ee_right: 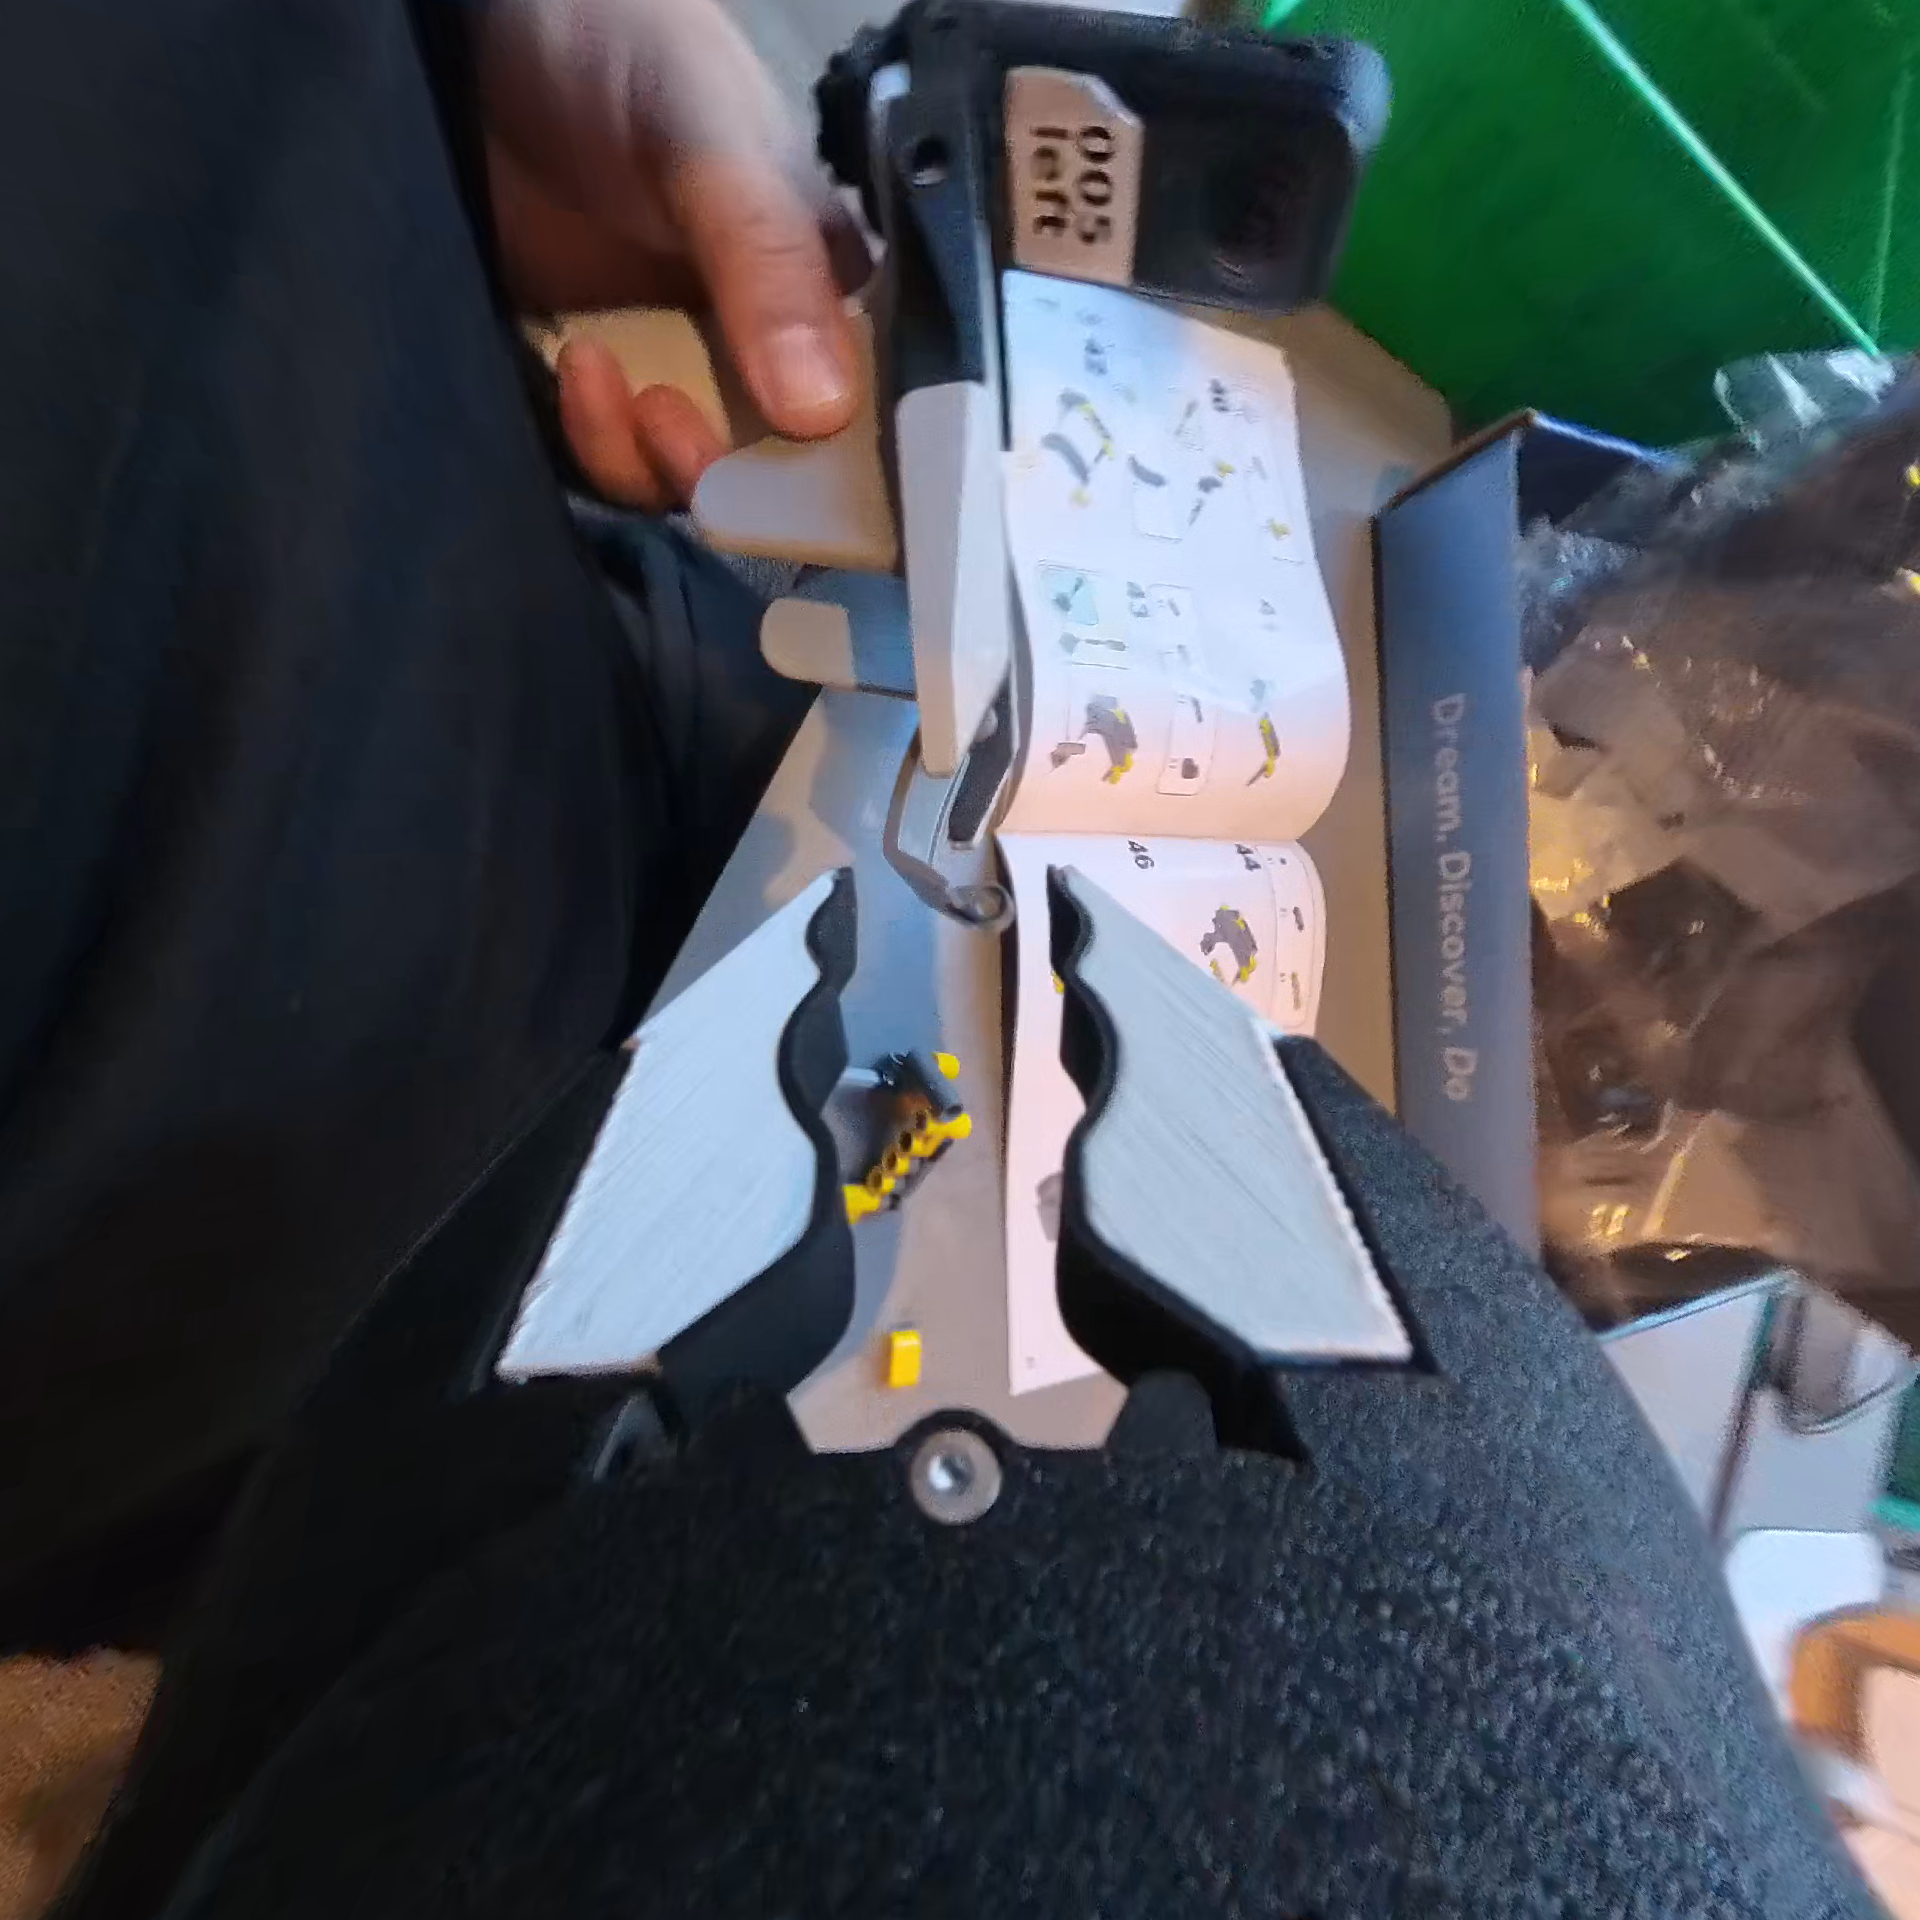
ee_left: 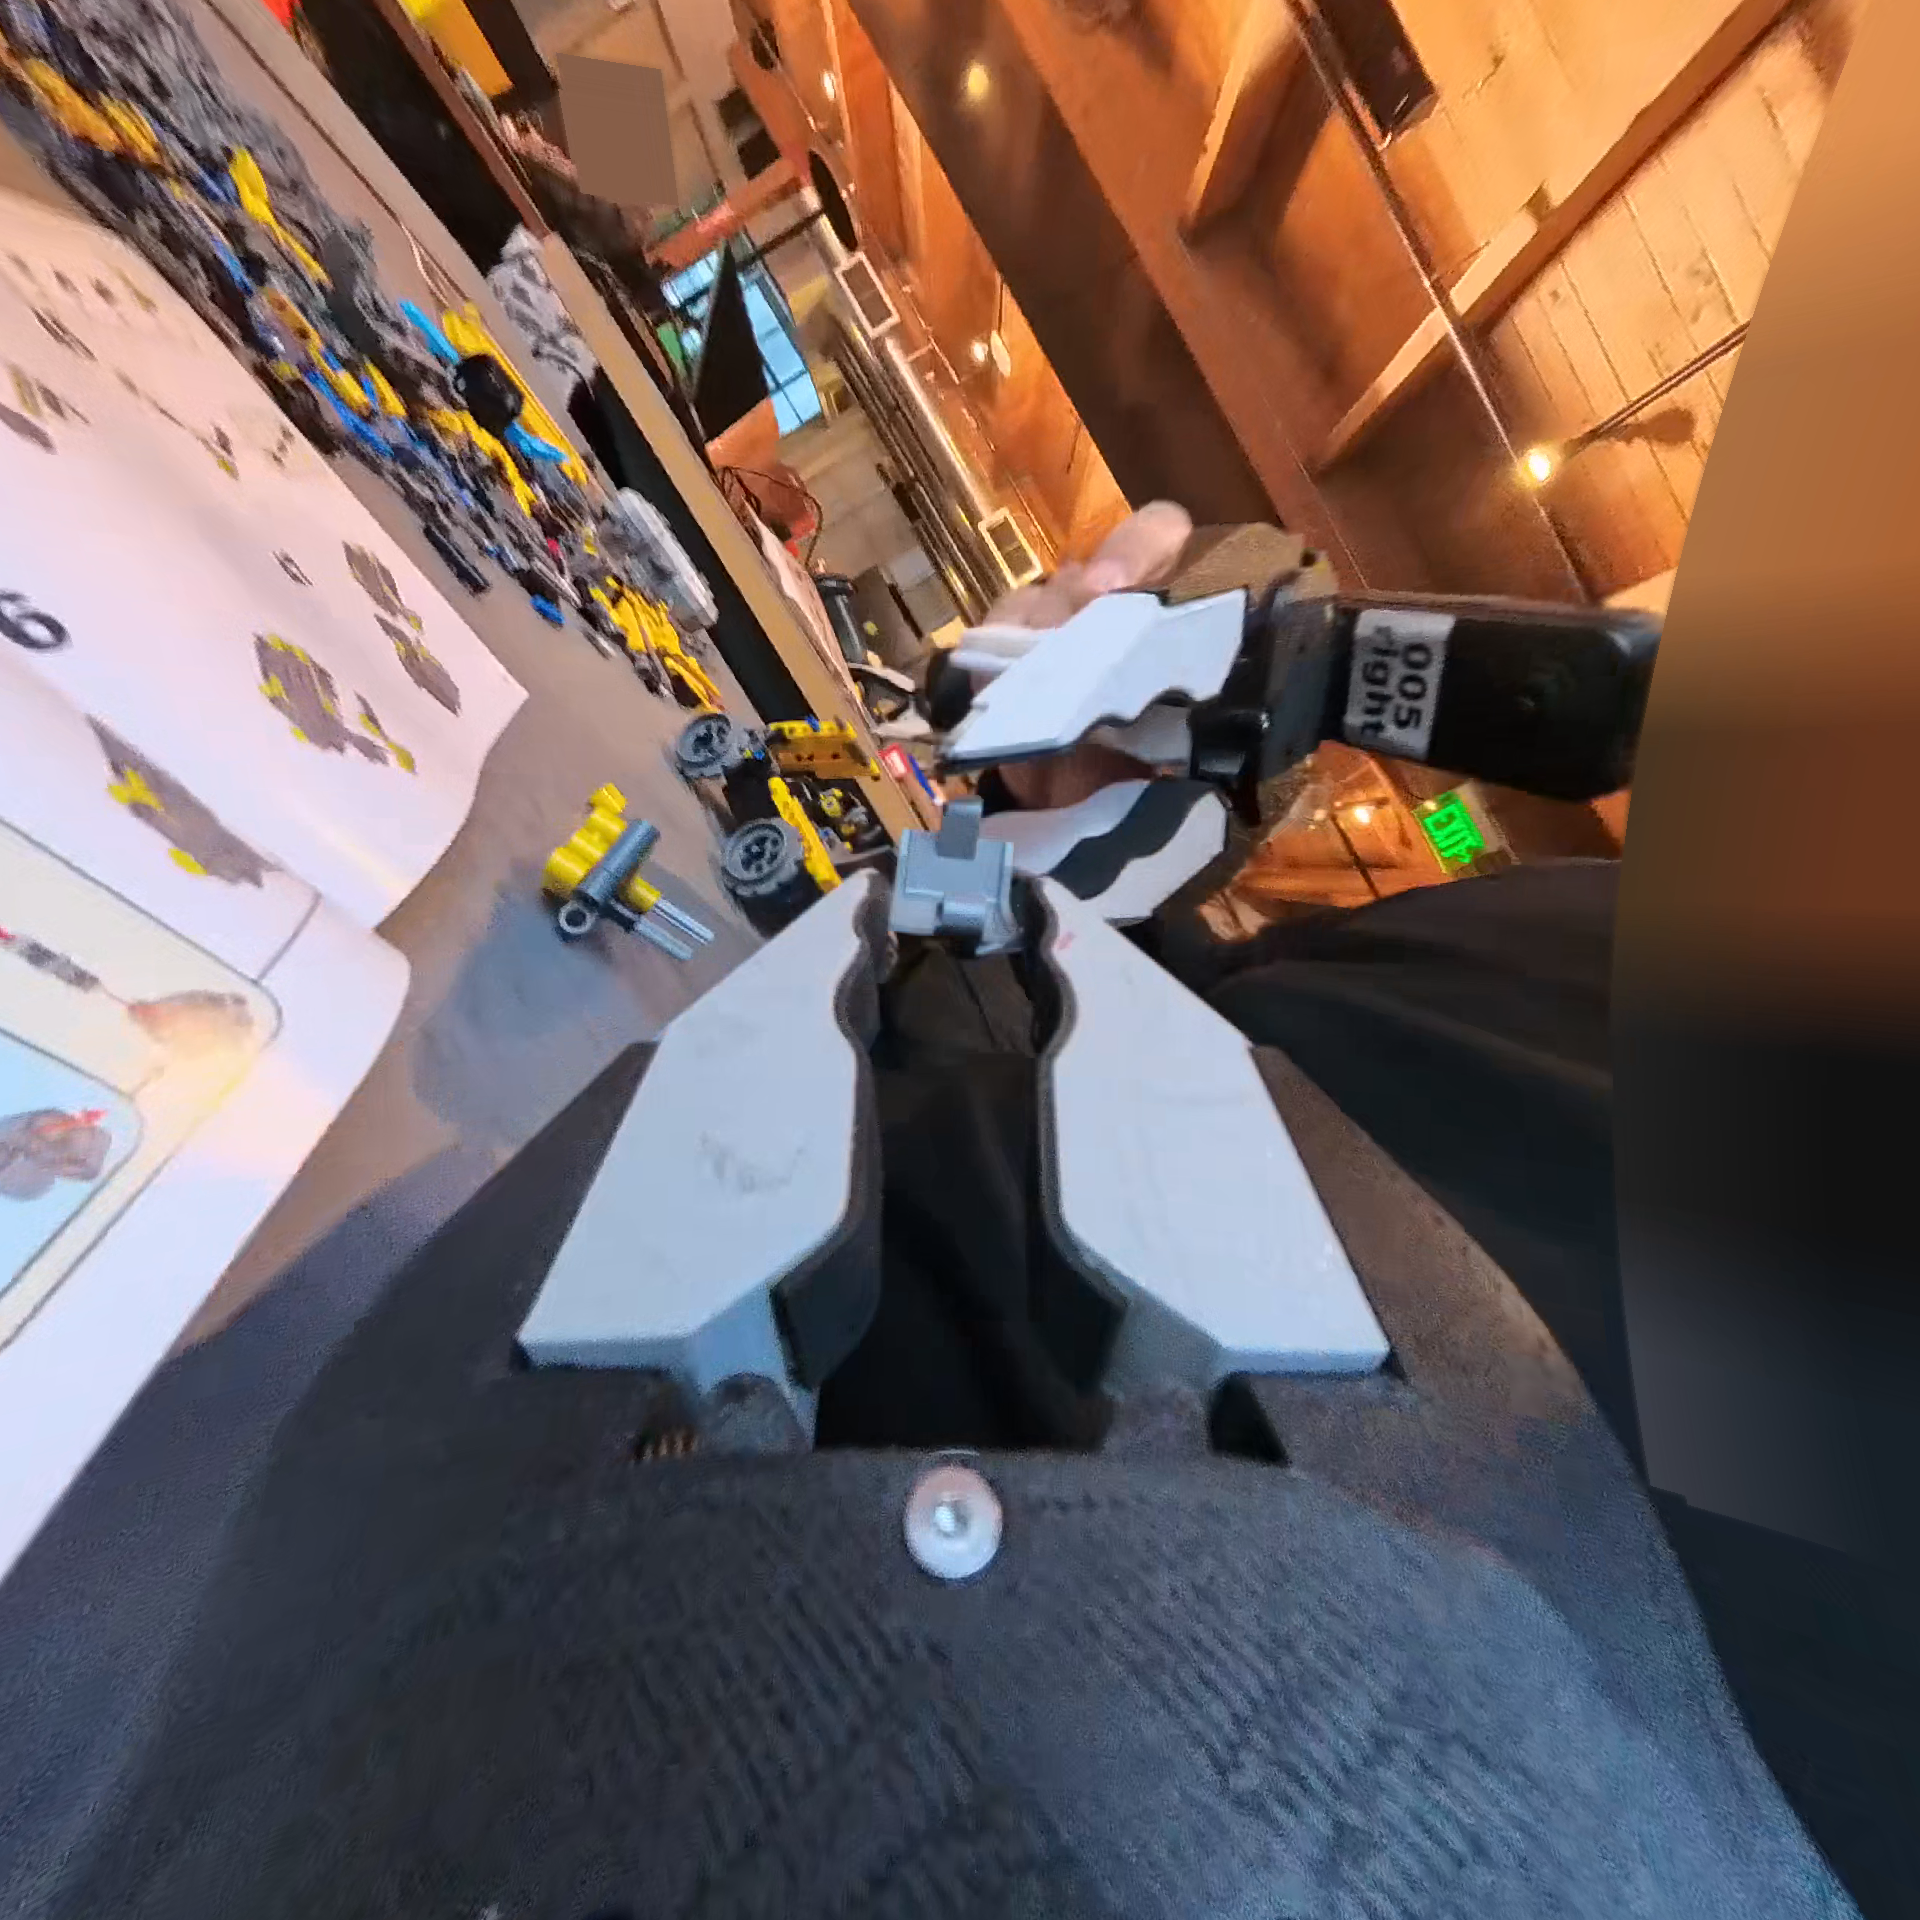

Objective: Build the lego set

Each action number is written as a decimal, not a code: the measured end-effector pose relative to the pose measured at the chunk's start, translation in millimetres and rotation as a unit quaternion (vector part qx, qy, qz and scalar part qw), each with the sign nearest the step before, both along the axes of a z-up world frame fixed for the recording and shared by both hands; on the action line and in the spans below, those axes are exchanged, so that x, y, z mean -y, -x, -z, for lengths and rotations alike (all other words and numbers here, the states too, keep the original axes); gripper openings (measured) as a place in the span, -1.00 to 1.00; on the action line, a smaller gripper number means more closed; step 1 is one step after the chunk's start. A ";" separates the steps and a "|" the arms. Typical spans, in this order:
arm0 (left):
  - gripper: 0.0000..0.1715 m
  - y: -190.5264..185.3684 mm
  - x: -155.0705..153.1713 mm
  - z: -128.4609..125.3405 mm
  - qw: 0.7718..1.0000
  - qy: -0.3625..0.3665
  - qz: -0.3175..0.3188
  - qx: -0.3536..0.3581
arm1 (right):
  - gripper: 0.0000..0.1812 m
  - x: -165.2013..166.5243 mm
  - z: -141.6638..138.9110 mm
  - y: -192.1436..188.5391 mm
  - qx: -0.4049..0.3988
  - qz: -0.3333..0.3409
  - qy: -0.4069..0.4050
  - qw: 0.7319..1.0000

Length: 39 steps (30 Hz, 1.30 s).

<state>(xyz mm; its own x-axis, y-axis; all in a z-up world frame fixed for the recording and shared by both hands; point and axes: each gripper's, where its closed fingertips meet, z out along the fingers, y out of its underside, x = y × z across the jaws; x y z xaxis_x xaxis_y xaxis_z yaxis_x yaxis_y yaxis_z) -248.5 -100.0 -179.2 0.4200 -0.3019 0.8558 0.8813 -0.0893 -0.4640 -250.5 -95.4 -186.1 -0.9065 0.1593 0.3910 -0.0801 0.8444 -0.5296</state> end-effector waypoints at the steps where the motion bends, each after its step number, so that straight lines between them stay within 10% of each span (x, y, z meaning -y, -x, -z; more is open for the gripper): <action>1: -0.72 -2.7 -1.2 -0.1 1.000 -0.002 0.009 0.008 | -0.66 -0.2 3.1 -1.6 -0.009 -0.021 -0.028 0.999; 5: -0.71 -5.7 -3.8 6.9 0.999 0.017 0.022 0.029 | -0.84 -0.1 17.4 -8.5 -0.002 -0.082 -0.078 0.994; 10: -0.76 5.2 -0.1 2.5 1.000 0.003 -0.008 0.018 | -0.93 13.0 15.8 -18.8 0.214 -0.046 0.097 0.971; 17: -0.68 11.6 13.9 -16.5 0.980 -0.002 -0.073 -0.187 | -0.93 6.7 -56.4 -22.0 0.462 -0.013 0.429 0.776; 24: -0.48 -9.0 8.8 -23.7 0.959 -0.019 -0.072 -0.275 | -0.93 -3.8 -75.8 -24.1 0.527 -0.022 0.510 0.680; 26: -0.48 -7.9 8.3 -21.6 0.957 -0.012 -0.079 -0.278 | -0.93 1.6 -65.1 -23.1 0.529 -0.005 0.491 0.692; 31: -0.36 -3.5 9.8 -23.0 0.977 -0.032 -0.055 -0.201 | -0.93 18.2 -21.2 -30.9 0.450 0.032 0.324 0.831; 35: -0.37 -5.1 8.9 -19.8 0.993 -0.030 -0.003 -0.113 | -0.93 11.1 -6.8 -18.5 0.273 0.041 0.185 0.943; 39: -0.41 -6.1 6.3 -19.0 0.996 -0.021 0.012 -0.085 | -0.93 9.0 -12.4 -15.2 0.091 -0.005 0.077 0.993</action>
